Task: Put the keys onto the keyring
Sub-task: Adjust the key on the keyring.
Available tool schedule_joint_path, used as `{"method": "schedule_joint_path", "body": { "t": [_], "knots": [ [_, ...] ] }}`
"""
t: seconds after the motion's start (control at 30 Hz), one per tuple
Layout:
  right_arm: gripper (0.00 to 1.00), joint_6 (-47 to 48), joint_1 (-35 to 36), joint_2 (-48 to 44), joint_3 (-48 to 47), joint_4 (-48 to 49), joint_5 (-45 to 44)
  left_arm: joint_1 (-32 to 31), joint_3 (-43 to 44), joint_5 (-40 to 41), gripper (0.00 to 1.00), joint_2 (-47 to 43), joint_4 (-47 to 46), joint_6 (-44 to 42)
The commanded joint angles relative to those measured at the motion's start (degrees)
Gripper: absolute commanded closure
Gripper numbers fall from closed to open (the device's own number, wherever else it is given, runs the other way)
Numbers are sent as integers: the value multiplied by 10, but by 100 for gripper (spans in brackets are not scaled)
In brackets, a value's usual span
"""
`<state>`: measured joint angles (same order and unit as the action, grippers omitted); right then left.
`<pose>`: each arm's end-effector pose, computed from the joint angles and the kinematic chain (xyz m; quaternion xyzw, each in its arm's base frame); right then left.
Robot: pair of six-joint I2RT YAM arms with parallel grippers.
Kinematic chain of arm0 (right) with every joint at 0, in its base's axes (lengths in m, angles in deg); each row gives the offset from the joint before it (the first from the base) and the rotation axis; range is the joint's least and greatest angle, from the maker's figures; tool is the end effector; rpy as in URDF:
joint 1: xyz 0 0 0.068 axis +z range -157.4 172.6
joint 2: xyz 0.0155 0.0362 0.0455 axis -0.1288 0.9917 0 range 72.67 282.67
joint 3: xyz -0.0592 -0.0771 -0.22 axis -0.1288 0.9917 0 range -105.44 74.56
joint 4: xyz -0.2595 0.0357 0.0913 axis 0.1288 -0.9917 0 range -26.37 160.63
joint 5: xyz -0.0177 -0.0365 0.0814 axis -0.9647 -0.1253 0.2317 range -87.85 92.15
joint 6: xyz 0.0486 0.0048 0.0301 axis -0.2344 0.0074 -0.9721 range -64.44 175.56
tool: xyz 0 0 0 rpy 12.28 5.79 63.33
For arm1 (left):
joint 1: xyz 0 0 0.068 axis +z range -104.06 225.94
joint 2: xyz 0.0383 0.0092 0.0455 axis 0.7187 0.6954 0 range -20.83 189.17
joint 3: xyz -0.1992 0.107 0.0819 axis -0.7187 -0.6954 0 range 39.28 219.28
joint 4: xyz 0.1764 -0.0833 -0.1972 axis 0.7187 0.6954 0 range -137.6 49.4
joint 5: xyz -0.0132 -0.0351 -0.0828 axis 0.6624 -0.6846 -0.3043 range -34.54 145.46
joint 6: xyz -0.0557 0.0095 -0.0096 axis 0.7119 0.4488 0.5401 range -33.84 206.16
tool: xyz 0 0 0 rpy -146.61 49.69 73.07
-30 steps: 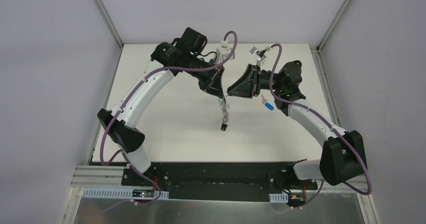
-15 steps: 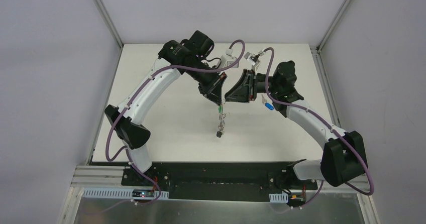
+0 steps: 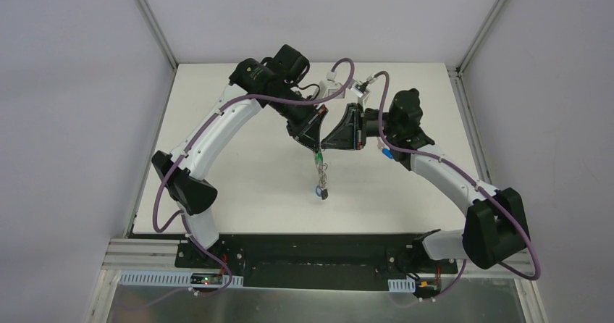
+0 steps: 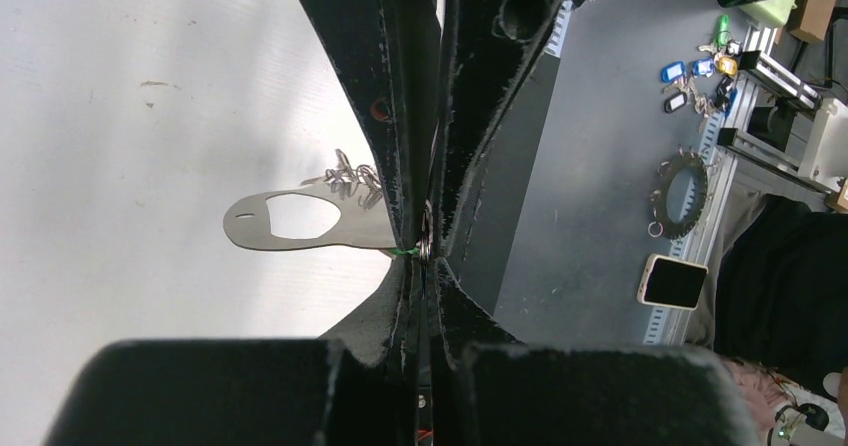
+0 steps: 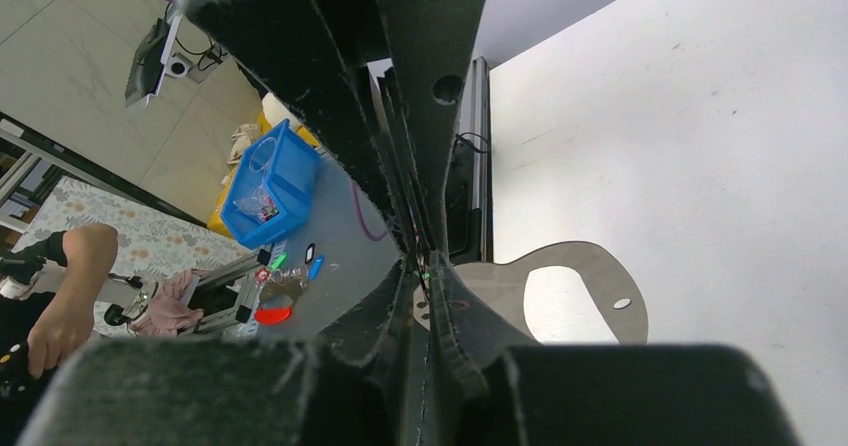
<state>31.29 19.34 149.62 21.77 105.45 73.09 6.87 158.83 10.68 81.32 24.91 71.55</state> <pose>0.2661 0.1770 0.3017 -0.4578 0.5101 0.6043 0.4063 0.2610 -0.2486 0.3900 0.5002 0.7355 -0.4138 0.1939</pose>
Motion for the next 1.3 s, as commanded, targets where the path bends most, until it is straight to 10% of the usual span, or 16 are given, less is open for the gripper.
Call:
{"method": "schedule_joint_path", "body": {
  "t": [0.0,1.27],
  "knots": [
    [90,11,5,2,-18,13,4,-5,15,-21,100,2,4,-8],
    [100,-119,-34,2,1,143,-34,38,-110,-47,78,-88,-176,50]
  ]
}}
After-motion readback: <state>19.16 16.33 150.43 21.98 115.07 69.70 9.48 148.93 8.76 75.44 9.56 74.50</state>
